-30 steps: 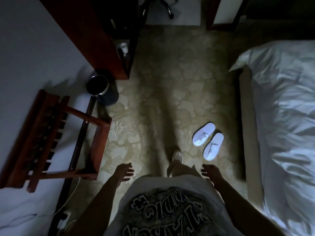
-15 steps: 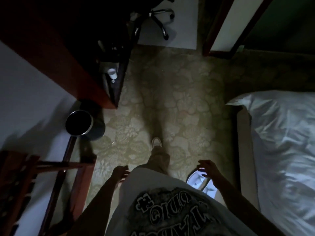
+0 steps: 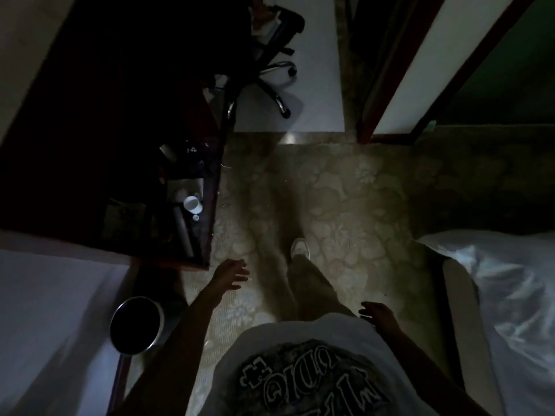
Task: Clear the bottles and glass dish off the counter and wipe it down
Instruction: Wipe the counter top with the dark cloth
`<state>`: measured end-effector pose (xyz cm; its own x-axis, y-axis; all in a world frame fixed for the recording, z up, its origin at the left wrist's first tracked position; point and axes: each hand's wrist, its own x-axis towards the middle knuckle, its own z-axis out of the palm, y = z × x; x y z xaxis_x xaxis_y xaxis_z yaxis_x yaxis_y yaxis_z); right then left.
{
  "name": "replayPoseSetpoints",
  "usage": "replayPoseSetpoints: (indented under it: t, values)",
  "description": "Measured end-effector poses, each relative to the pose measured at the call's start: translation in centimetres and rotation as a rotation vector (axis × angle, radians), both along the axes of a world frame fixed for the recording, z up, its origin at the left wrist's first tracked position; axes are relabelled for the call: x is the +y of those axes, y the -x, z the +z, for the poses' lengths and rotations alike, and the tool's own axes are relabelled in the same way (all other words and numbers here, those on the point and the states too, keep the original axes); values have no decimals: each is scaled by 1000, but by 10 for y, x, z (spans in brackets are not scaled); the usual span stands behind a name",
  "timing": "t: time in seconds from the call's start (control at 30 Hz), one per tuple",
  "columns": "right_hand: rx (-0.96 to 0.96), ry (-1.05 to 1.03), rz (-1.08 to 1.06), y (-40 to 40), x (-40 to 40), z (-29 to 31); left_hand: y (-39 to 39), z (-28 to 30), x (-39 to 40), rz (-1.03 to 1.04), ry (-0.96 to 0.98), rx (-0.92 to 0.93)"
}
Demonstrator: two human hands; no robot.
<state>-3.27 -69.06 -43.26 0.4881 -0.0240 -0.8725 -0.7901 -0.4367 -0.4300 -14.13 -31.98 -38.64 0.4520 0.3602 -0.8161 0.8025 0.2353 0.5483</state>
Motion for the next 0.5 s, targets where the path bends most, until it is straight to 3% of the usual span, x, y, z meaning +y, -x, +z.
replayPoseSetpoints:
  t: [0.2, 0.33, 0.5]
  values:
    - [2, -39, 193, -172, 136, 0, -33, -10, 67, 316, 91, 255]
    - [-55, -85, 312, -281, 247, 41, -76, 4, 106, 485, 97, 227]
    - [-171, -240, 469, -388, 377, 68, -185, 2, 183, 581, 21, 159]
